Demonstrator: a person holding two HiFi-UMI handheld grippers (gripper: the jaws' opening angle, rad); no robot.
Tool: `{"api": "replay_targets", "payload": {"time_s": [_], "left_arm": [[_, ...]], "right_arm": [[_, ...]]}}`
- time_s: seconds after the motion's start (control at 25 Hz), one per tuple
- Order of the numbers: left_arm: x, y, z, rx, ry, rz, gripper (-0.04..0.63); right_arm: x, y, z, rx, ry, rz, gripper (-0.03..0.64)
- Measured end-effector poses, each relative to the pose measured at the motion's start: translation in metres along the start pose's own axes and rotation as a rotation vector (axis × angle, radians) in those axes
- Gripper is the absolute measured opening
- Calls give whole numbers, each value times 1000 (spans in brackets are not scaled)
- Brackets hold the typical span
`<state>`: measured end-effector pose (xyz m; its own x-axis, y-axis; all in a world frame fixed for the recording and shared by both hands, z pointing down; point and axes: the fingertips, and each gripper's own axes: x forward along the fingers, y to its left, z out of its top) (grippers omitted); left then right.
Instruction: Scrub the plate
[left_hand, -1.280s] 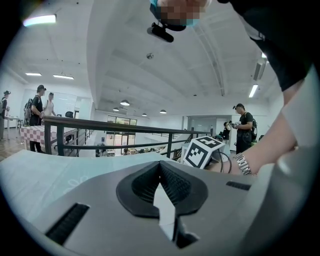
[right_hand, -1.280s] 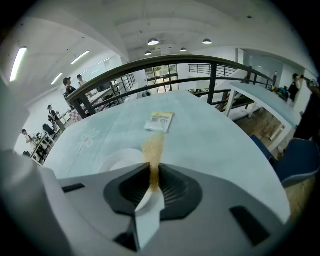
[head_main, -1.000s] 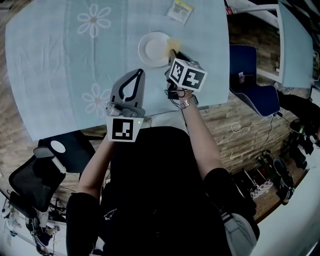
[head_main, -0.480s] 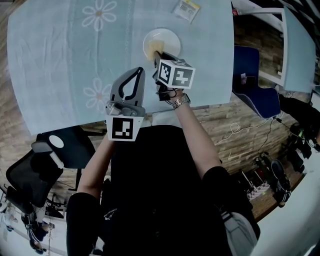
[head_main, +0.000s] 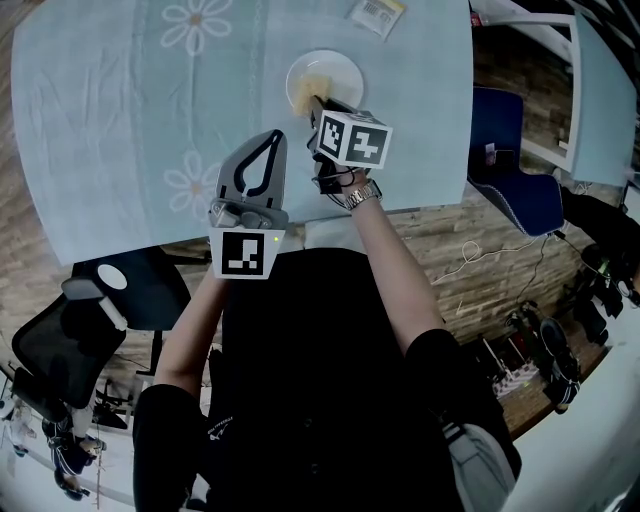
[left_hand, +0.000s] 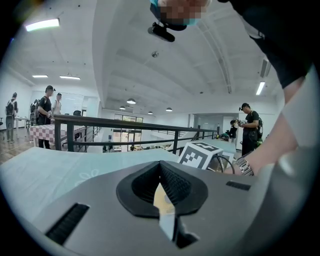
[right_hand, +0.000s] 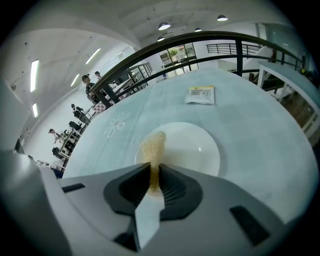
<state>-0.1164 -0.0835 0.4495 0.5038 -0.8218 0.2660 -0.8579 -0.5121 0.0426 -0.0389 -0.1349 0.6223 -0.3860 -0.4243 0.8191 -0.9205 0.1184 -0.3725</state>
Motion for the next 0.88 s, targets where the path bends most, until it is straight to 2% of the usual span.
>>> {"api": "replay_targets", "payload": {"time_s": [0.2, 0.72, 0.88], "left_arm": [[10, -6, 0, -10, 8, -6, 12], [36, -20, 1, 37, 24, -51, 12], [43, -26, 5, 26, 19, -59, 12]], "right_arm": [[-1, -11, 1, 9, -1, -15, 54], [-9, -40, 6, -20, -4, -35, 54], [-15, -51, 8, -19, -8, -51, 54]]}}
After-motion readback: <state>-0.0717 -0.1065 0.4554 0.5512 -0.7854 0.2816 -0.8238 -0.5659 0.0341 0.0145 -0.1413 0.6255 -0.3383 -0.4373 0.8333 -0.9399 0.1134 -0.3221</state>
